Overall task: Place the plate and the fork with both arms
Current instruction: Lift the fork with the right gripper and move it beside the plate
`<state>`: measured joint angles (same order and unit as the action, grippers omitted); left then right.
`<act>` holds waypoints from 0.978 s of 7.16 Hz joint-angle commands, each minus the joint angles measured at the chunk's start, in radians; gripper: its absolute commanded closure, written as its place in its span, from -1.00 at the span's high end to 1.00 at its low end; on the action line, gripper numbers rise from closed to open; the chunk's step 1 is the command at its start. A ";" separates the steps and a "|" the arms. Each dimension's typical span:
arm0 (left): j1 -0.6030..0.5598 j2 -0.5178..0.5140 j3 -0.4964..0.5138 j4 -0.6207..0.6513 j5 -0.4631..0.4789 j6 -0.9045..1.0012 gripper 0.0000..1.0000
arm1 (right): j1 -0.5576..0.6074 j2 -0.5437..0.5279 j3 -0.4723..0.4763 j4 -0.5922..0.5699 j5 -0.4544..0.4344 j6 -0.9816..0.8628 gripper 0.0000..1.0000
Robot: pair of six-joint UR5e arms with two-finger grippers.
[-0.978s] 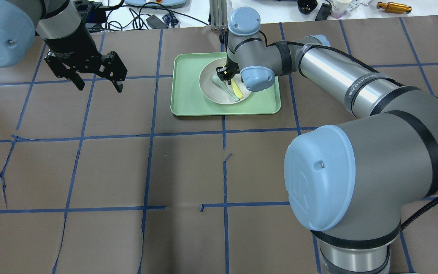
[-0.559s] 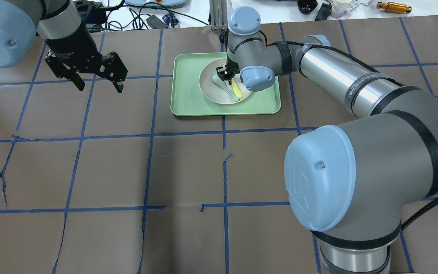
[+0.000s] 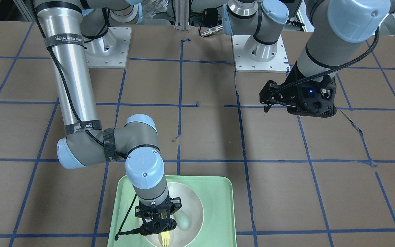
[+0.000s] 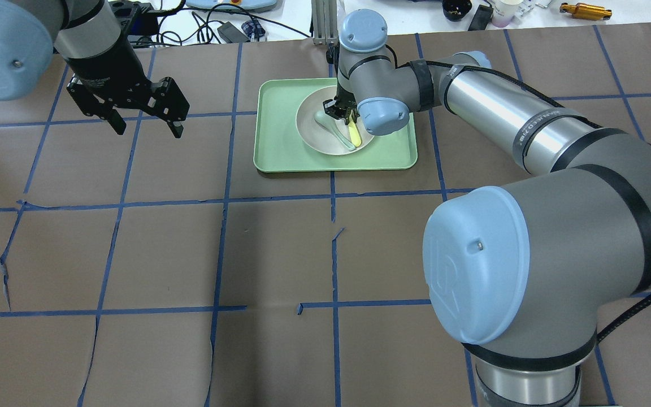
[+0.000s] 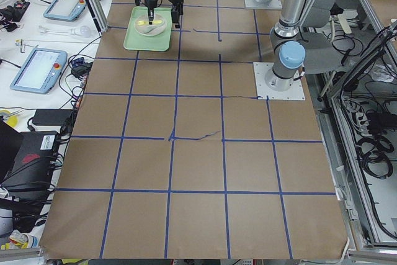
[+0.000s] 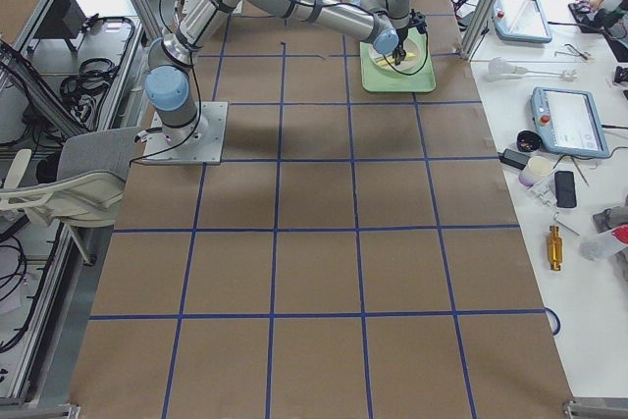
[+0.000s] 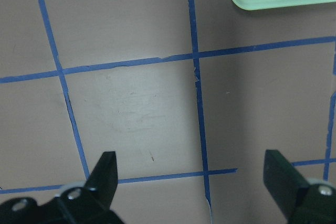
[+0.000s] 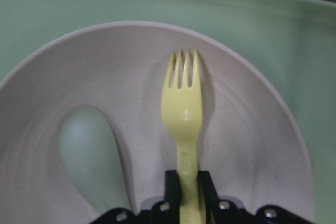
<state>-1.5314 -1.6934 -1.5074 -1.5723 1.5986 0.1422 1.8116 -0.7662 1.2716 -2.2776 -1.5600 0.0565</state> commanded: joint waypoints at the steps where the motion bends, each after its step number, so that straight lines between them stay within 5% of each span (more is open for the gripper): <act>1: 0.000 0.000 -0.016 0.000 0.001 -0.001 1.00 | 0.000 -0.008 -0.001 0.007 0.000 0.005 -0.78; 7: 0.000 0.001 -0.024 0.015 0.003 -0.010 1.00 | -0.135 -0.110 0.050 0.070 -0.014 0.043 -0.69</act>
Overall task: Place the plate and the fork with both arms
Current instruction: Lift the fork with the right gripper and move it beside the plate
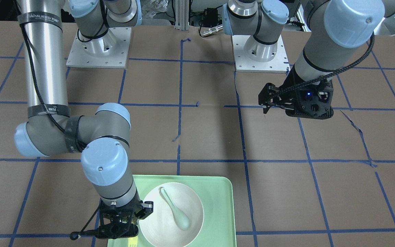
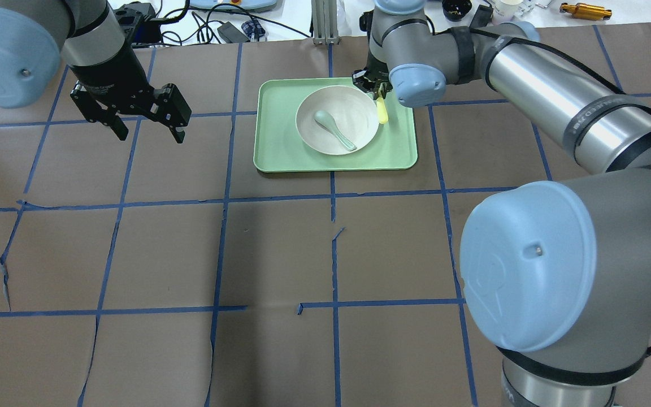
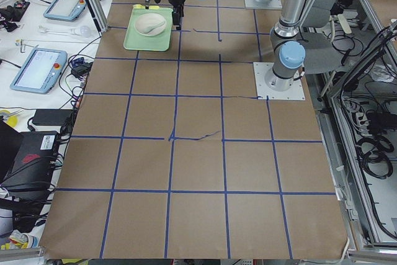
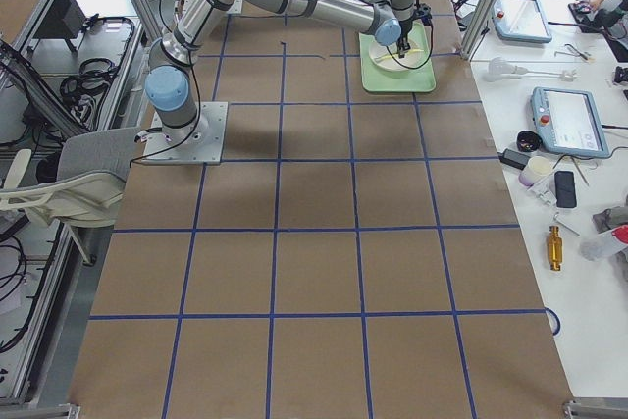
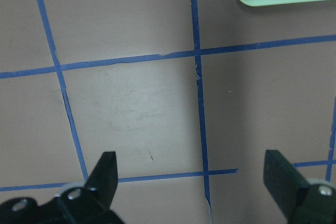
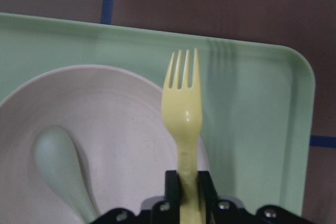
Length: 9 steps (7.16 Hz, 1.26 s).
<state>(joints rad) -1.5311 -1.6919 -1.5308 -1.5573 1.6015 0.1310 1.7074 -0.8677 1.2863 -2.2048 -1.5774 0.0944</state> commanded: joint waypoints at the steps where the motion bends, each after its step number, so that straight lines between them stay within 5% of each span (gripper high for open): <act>1: 0.000 0.000 0.000 0.000 0.000 0.004 1.00 | -0.031 -0.008 0.074 -0.048 0.013 0.007 -0.67; 5: -0.001 0.001 -0.006 0.002 0.002 -0.002 1.00 | -0.031 -0.004 0.134 -0.061 0.074 -0.016 -0.61; 6: -0.001 0.005 -0.003 0.008 0.002 -0.005 1.00 | -0.031 -0.005 0.136 -0.061 0.068 -0.016 -0.03; 7: -0.001 0.008 -0.005 0.014 0.002 -0.005 1.00 | -0.031 -0.005 0.137 -0.061 0.068 -0.016 0.99; 9: -0.001 0.009 -0.008 0.014 0.002 -0.007 1.00 | -0.031 -0.031 0.127 -0.056 0.021 -0.016 1.00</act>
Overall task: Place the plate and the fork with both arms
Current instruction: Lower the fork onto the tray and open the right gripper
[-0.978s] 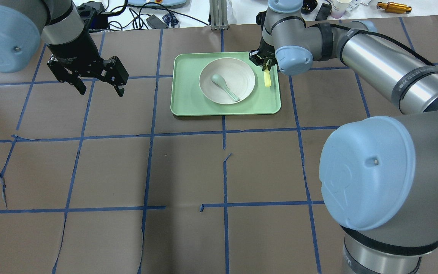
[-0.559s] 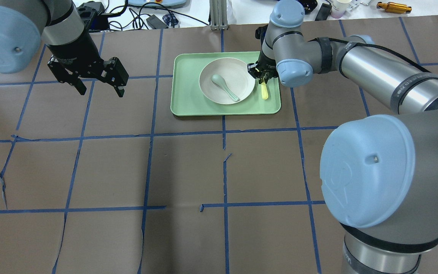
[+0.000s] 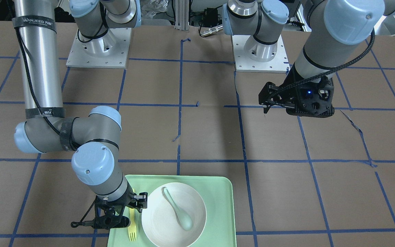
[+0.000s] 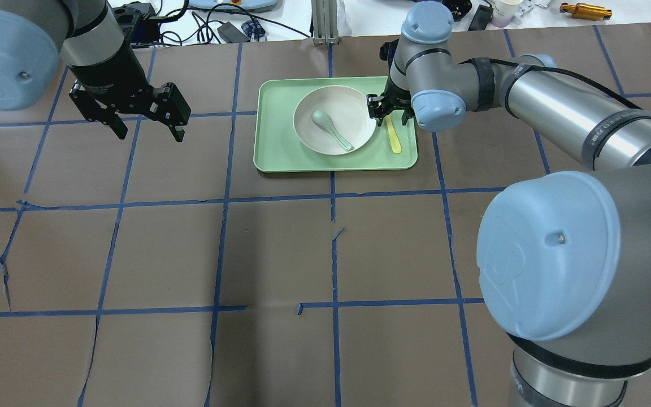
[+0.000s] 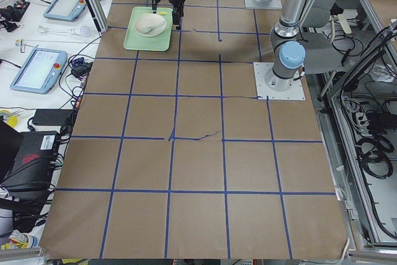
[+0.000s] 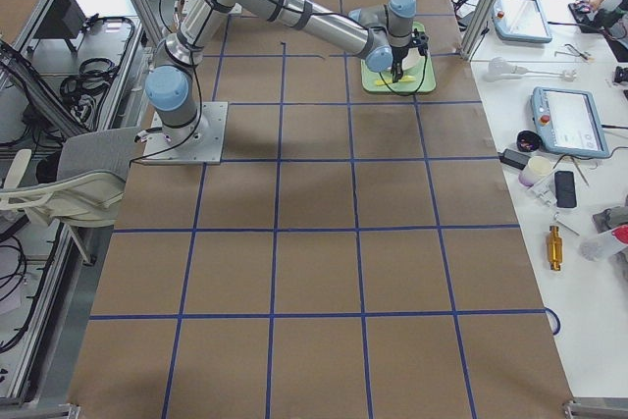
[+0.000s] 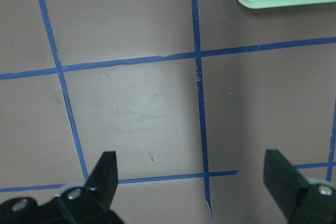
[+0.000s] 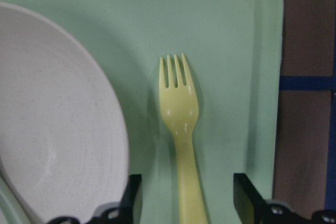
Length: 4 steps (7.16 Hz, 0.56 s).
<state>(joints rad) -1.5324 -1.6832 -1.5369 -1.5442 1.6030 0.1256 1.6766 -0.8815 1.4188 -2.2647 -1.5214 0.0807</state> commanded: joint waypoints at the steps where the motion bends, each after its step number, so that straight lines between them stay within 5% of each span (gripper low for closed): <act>1: 0.000 0.002 -0.002 0.001 0.000 -0.001 1.00 | 0.000 -0.069 0.003 0.031 -0.086 -0.007 1.00; 4: 0.000 0.008 -0.029 0.003 0.000 0.000 1.00 | -0.021 -0.297 -0.011 0.317 -0.091 -0.009 1.00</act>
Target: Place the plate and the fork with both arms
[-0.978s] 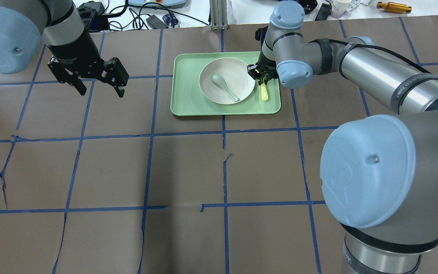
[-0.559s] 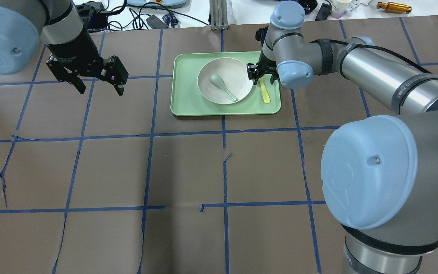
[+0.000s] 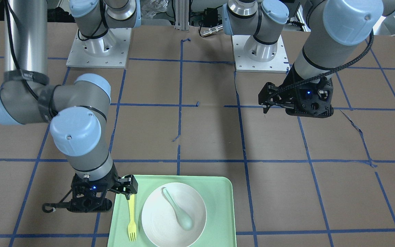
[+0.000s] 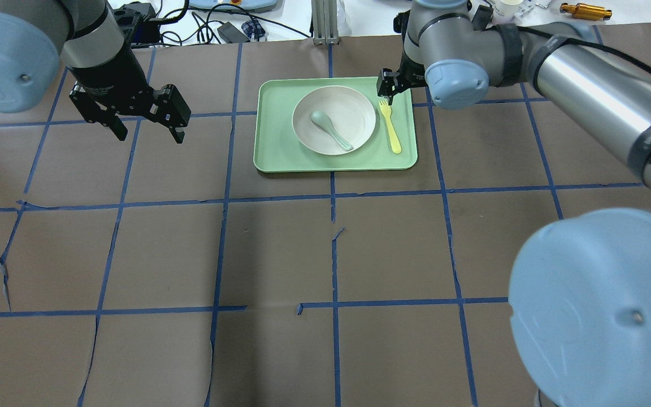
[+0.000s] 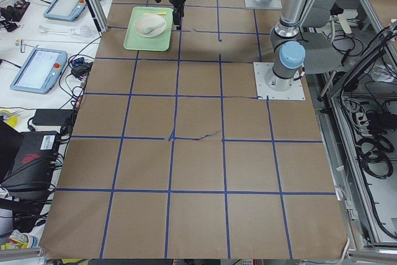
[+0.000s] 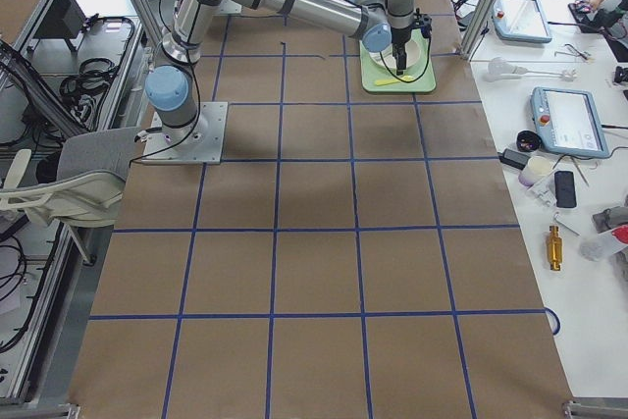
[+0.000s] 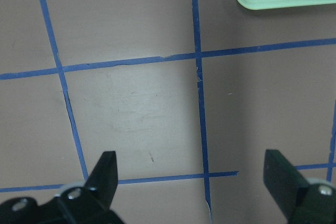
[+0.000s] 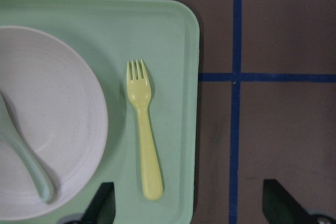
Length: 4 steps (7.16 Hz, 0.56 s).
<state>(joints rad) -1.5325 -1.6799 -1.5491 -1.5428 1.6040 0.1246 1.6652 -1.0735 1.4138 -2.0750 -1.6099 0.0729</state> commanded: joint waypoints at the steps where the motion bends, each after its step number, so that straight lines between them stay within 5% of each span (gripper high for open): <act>1: 0.000 0.011 -0.031 0.006 -0.001 -0.003 1.00 | -0.013 -0.162 -0.004 0.185 -0.002 -0.001 1.00; 4: 0.003 0.014 -0.023 0.038 0.000 0.000 1.00 | -0.001 -0.376 0.036 0.354 0.015 0.005 1.00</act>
<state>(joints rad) -1.5317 -1.6667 -1.5786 -1.5148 1.6037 0.1240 1.6608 -1.3704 1.4326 -1.7779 -1.6015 0.0757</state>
